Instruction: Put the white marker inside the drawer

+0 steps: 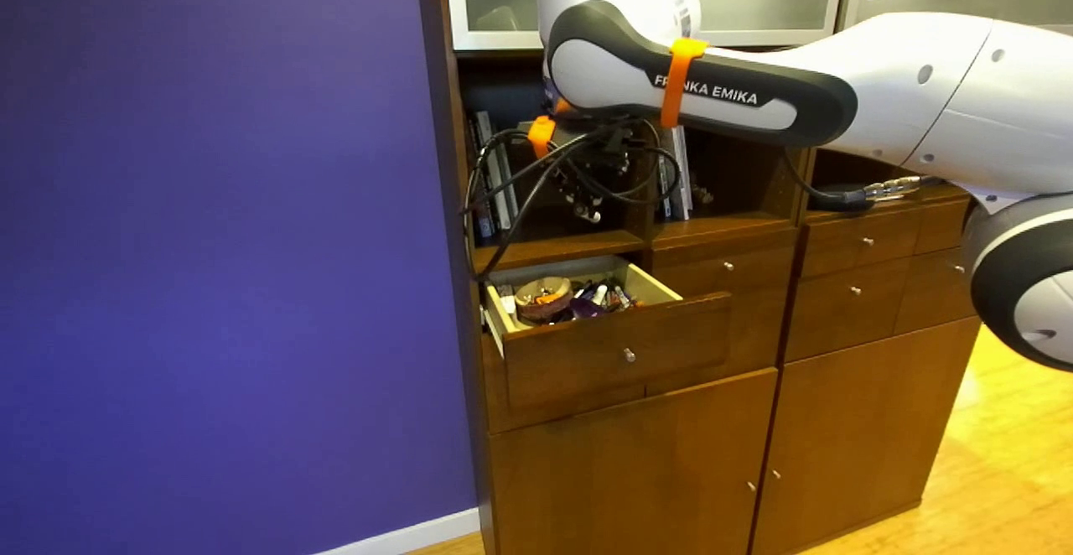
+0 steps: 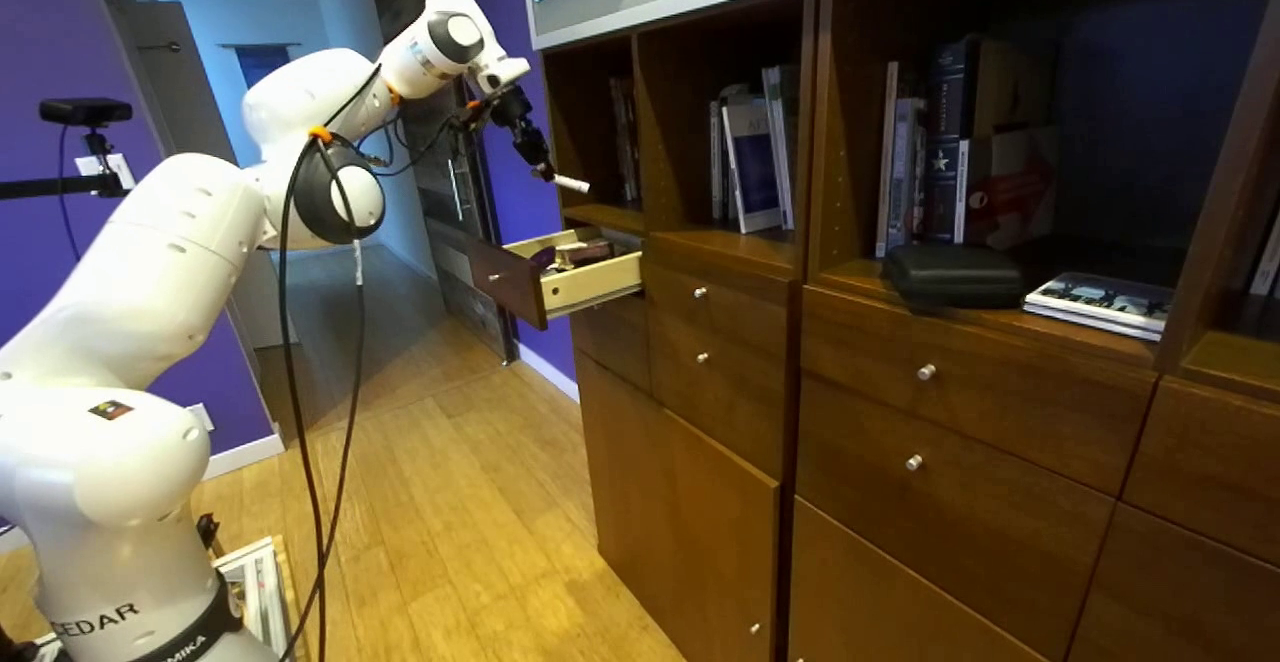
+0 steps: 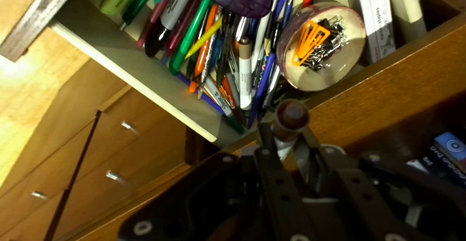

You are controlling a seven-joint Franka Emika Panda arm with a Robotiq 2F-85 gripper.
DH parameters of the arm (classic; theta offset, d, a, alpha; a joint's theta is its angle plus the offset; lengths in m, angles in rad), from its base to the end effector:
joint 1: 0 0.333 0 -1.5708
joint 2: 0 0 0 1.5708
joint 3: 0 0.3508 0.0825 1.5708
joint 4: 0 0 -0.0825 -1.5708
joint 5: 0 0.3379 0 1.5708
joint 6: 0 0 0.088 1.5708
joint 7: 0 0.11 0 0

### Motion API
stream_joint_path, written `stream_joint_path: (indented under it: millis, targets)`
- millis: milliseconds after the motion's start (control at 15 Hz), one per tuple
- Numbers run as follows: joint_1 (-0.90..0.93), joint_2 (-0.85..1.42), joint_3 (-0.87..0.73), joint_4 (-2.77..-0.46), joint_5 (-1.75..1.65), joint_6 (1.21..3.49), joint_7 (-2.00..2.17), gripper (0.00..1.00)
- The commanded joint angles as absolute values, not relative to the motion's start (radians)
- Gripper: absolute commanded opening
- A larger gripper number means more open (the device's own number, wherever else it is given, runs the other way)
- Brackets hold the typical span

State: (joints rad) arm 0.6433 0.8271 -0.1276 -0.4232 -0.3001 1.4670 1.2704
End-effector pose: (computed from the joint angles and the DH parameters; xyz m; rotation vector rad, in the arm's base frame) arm 0.6120 0.3708 0.6160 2.7873 -1.1269 0.6763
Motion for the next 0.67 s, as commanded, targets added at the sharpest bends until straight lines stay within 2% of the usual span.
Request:
stream_joint_path:
  millis: [0, 600]
  targets:
    - [0.642, 0.840, -0.131, -0.424, -0.292, 1.445, 1.371, 0.05]
    - [0.566, 0.928, -0.108, -0.441, -0.267, 1.552, 1.341, 0.05]
